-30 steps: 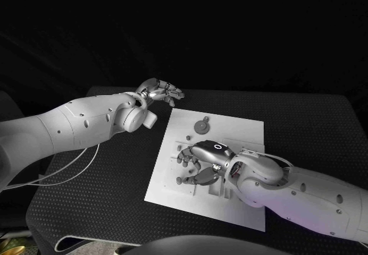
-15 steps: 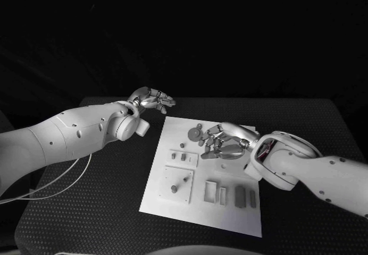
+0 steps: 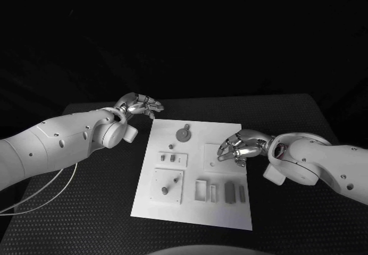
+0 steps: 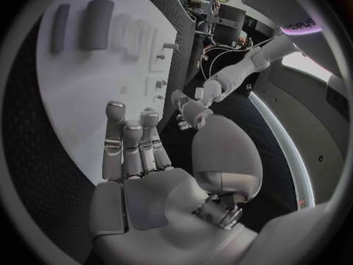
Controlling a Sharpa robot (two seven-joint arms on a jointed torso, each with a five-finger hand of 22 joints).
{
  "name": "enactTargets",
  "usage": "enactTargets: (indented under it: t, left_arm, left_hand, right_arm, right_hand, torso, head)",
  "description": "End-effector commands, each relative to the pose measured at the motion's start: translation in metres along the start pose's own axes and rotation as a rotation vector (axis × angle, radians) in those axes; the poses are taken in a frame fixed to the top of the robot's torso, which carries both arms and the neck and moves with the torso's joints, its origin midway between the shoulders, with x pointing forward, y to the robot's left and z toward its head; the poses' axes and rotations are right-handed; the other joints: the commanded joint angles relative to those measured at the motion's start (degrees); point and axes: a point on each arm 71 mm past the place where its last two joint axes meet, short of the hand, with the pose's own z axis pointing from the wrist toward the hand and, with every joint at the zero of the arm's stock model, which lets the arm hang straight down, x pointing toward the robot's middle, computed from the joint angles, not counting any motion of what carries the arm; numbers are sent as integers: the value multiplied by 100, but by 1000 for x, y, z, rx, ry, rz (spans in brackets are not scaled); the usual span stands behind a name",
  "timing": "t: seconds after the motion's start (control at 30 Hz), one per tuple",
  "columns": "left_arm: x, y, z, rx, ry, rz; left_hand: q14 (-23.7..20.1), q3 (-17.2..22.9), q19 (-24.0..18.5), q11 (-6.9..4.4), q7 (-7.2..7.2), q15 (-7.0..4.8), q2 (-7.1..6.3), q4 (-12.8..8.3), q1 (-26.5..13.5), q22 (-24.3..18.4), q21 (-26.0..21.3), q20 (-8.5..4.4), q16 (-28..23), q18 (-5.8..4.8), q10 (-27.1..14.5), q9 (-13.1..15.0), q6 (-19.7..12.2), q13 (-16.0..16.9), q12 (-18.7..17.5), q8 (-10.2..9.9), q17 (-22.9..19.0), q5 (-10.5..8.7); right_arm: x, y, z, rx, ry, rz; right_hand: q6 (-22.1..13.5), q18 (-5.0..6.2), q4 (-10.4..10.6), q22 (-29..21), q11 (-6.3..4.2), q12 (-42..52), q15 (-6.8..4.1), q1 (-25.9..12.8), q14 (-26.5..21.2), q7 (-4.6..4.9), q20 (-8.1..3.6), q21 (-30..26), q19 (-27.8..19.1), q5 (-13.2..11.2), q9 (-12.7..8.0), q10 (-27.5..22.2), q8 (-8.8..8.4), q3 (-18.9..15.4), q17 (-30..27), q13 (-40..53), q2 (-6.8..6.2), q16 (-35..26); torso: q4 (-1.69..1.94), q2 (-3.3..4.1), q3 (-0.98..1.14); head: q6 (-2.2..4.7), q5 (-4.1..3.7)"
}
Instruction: Assemble the parts on the task board
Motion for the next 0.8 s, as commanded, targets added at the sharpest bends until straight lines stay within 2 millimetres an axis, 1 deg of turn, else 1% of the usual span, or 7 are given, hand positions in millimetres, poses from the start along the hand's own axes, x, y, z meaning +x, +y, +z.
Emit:
enactTargets:
  t: [0.03, 0.1, 0.2, 0.27, 0.5, 0.57, 0.8]
  left_arm:
    - [3, 0, -1, 5, 18, -14]
    - [4, 1, -2, 3, 20, -15]
    - [6, 1, -2, 4, 24, -17]
    - [8, 1, -2, 5, 28, -20]
    - [12, 3, -4, 0, 42, -25]
    - [14, 3, -4, 0, 45, -26]
    - [16, 2, -5, 1, 52, -28]
  left_hand:
    - [-30, 1, 35, 17, 2, 12, 30, 24, -42, 8, -24, -1, -20, 21, -4, -9, -40, -8, 17, 37, 6, -32]
    - [-30, 1, 35, 17, 2, 12, 30, 25, -43, 9, -24, -1, -20, 21, -4, -9, -40, -8, 17, 38, 6, -32]
    - [-30, 0, 35, 17, 2, 12, 29, 26, -46, 9, -25, -1, -21, 21, -4, -9, -40, -8, 17, 38, 6, -33]
    - [-30, -1, 35, 17, 2, 11, 29, 27, -48, 10, -25, -1, -21, 21, -3, -9, -40, -9, 17, 38, 7, -33]
    - [-30, -4, 35, 16, 2, 11, 28, 32, -56, 12, -27, -2, -22, 21, -2, -10, -40, -10, 18, 40, 8, -33]
    - [-31, -6, 35, 16, 2, 11, 27, 34, -59, 13, -27, -2, -23, 21, -2, -10, -40, -10, 18, 40, 9, -33]
    - [-31, -8, 34, 17, 1, 11, 26, 37, -65, 15, -29, -2, -24, 21, -3, -10, -40, -12, 17, 41, 10, -33]
  right_arm:
    - [13, -15, -9, 135, 160, 26]
    - [17, -22, -14, 171, 178, 15]
    - [21, -30, -22, 226, 192, -4]
    - [27, -36, -28, 275, 226, -24]
    - [43, -39, -37, 349, 285, -114]
    - [44, -41, -39, 365, 283, -135]
    - [44, -45, -40, 392, 251, -172]
  right_hand:
    - [97, 131, 196, 138, -22, 393, -5, -299, 102, 8, -177, 166, 216, 2, 34, -244, 26, -94, 76, 228, 26, 99]
    - [149, 131, 349, 140, -43, 599, -32, -601, 178, -19, -231, 277, 293, 0, 63, -167, 48, -262, 127, 315, 124, 157]
    - [274, 131, 252, 125, -122, 798, -118, -865, 276, -102, -348, 448, 346, 55, 138, -110, 101, -629, 232, 342, 382, 187]
    - [300, 131, 293, 113, -138, 832, -134, -1040, 309, -118, -349, 489, 355, 94, 160, -101, 94, -723, 277, 310, 459, 158]
    - [297, 131, 253, 96, -161, 901, -161, -1372, 378, -140, -369, 559, 343, 314, 186, -102, 15, -905, 422, 216, 458, 67]
    - [300, 131, 23, 92, -156, 945, -162, -1563, 408, -141, -370, 597, 321, 636, 194, -112, -35, -1177, 519, 166, 583, 16]
    - [347, 131, -184, 75, -165, 988, -162, -1736, 458, -146, -372, 621, 322, 715, 170, -103, -96, -1335, 625, 100, 750, -54]
  torso:
    - [-21, -30, 16]
    - [-33, -41, 19]
    - [-41, -53, 22]
    - [-43, -61, 22]
    - [-77, -81, 20]
    - [-86, -93, 19]
    - [-91, -99, 4]
  head:
    - [-64, -98]
    - [-96, -119]
    - [-142, -155]
    - [-174, -171]
    - [-260, -179]
    - [-279, -180]
    - [-310, -182]
